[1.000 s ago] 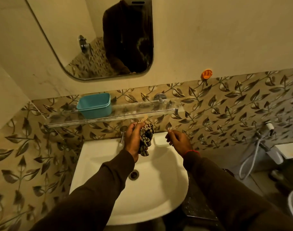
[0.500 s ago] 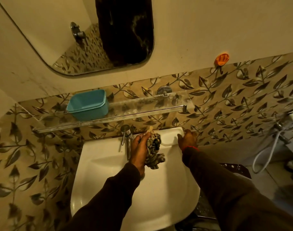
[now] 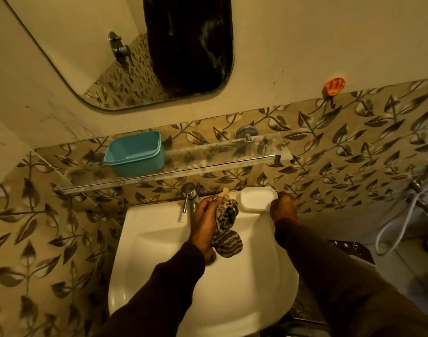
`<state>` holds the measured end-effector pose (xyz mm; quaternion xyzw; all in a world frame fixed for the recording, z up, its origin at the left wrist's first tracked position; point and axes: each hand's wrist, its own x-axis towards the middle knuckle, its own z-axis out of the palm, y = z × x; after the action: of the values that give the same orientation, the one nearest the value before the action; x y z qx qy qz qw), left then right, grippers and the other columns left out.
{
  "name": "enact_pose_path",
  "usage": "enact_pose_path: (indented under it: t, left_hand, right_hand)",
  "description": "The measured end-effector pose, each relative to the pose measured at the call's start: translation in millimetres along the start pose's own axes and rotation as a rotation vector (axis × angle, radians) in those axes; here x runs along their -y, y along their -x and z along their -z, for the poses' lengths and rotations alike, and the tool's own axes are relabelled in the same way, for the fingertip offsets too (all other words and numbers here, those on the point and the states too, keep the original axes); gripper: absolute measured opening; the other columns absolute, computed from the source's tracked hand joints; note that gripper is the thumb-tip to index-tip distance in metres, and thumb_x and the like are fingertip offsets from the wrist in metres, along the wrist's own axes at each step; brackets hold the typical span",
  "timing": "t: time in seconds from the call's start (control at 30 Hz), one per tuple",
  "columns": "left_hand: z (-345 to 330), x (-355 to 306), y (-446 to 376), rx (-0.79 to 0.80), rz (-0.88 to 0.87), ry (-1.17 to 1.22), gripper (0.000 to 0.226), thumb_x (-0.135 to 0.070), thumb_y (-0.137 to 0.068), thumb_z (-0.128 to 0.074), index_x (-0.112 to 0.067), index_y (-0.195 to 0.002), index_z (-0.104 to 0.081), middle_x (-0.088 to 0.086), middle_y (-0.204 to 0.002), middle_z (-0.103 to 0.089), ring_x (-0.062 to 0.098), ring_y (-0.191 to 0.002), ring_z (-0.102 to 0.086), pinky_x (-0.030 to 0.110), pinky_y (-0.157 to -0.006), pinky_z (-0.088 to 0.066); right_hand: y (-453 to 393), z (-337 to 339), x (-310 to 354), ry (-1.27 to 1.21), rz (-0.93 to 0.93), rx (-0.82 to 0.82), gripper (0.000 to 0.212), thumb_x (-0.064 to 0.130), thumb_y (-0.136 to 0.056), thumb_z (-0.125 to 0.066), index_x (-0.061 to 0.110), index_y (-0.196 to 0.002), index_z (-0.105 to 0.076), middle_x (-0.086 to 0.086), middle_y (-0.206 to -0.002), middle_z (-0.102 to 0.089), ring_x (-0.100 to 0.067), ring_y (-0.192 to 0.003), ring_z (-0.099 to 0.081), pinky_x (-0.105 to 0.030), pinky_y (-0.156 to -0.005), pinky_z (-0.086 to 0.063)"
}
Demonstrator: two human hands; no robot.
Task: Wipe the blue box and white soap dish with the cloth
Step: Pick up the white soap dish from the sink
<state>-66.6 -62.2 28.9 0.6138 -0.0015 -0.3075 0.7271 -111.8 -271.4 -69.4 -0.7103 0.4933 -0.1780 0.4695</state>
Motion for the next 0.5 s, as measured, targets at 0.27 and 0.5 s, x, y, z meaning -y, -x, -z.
enact_pose_path:
  t: [0.27, 0.5]
  left_hand:
    - [16.8, -16.3, 36.1, 0.042, -0.128, -0.070, 0.028, -0.029, -0.100, -0.056, -0.037, -0.122, -0.071, -0.002, -0.131, -0.068, 0.021, -0.120, -0.065, 0.046, -0.099, -0.056]
    - [31.7, -58.2, 63.6, 0.019, -0.302, -0.011, 0.025, -0.023, -0.098, -0.058, -0.033, -0.113, -0.075, -0.006, -0.115, -0.076, 0.013, -0.106, -0.072, 0.028, -0.080, -0.058]
  right_hand:
    - [51.6, 33.1, 16.8, 0.093, 0.201, 0.032, 0.031, 0.012, -0.093, -0.058, 0.006, -0.123, -0.064, -0.016, -0.120, -0.064, -0.033, -0.108, -0.060, -0.045, -0.096, -0.051]
    - [112.7, 67.8, 61.0, 0.099, 0.473, -0.015, 0.030, 0.013, -0.091, -0.059, 0.007, -0.120, -0.066, -0.013, -0.115, -0.061, -0.018, -0.088, -0.056, -0.027, -0.079, -0.047]
